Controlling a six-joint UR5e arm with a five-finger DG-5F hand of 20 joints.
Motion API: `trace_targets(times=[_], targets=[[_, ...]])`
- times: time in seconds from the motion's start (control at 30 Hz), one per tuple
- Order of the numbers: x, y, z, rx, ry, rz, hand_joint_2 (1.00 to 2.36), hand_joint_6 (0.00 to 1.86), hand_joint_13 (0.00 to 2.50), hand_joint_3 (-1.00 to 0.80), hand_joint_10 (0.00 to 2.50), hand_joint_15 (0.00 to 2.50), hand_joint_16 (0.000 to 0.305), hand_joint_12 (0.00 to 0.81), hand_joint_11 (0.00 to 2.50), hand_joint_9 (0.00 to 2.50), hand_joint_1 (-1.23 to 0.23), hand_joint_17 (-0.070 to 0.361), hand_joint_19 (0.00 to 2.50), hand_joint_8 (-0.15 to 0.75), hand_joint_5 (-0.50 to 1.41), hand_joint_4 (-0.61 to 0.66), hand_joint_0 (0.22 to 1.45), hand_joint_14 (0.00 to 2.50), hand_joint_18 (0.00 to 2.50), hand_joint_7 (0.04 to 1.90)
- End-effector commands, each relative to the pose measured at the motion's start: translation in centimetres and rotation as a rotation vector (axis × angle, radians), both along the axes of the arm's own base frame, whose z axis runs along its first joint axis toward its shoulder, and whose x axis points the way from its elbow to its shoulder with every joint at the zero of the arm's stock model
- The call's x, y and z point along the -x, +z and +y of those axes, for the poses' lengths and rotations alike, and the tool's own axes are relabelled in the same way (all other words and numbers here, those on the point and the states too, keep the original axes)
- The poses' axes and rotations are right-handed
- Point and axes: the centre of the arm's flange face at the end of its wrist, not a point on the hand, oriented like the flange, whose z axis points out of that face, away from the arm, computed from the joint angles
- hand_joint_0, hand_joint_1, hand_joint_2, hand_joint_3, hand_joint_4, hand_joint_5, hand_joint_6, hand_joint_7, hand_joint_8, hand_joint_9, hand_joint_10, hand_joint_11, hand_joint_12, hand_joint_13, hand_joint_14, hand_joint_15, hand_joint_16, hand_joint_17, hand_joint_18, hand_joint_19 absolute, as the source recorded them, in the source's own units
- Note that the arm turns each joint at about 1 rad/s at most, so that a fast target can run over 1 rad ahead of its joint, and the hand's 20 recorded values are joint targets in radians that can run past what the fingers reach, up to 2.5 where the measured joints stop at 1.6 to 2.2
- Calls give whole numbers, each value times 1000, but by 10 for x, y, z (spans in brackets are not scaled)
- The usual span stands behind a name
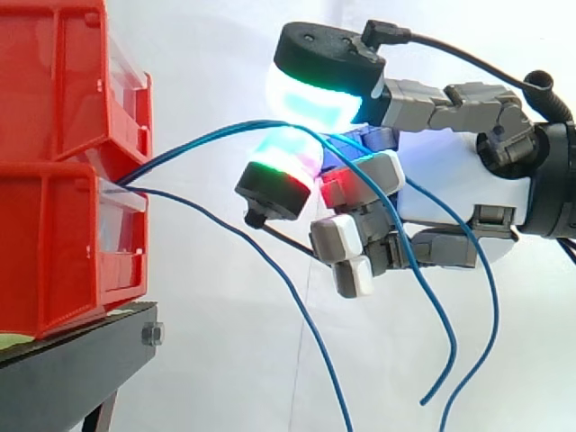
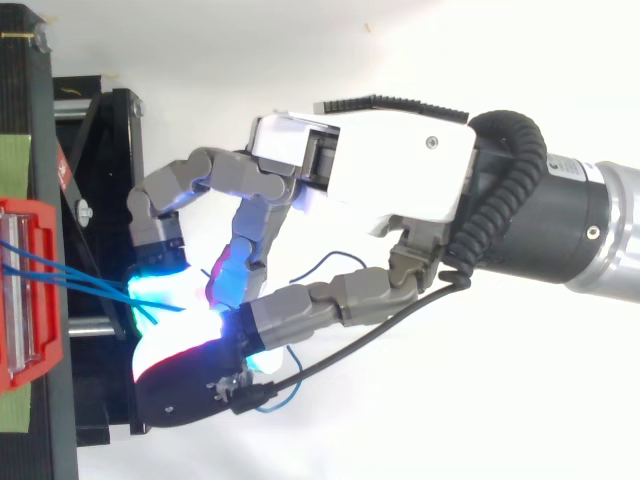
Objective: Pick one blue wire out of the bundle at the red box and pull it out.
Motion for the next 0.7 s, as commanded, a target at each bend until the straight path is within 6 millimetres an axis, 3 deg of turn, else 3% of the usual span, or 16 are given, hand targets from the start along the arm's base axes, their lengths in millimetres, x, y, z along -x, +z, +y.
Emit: trace_targets(times=[0.0, 0.1, 0.27, 0.3, 0.5, 0.67], targets=[[0, 1, 0, -1, 0, -2, 1025, 893, 1250, -136, 23, 678, 62, 496, 1128, 1282, -889, 139, 648, 473, -137, 268, 599, 20, 1145, 1264], [0, 1, 0, 0, 0, -2, 1025, 877, 1240, -149, 23, 681, 62, 498, 1053, 1254, -872, 139, 647, 472, -145, 268, 587, 18, 1132, 1255], [0, 1, 0, 0, 0, -2, 1020, 902, 1148, -223, 23, 659, 61, 483, 1084, 1072, -944, 138, 614, 443, -189, 199, 676, 20, 1083, 1156], [0, 1, 0, 0, 0, -2, 1021, 909, 1139, -226, 22, 658, 61, 482, 1083, 1072, -952, 137, 609, 445, -197, 285, 711, 19, 1068, 1122], [0, 1, 0, 5, -1, -1, 1019, 915, 1097, -253, 17, 647, 62, 485, 1085, 989, -951, 140, 587, 448, -220, 333, 735, 19, 1058, 1052], [0, 1, 0, 6, -1, -1, 1009, 912, 1077, -393, 17, 650, 63, 495, 1089, 929, -987, 142, 587, 451, -232, 355, 710, 18, 1055, 1040]])
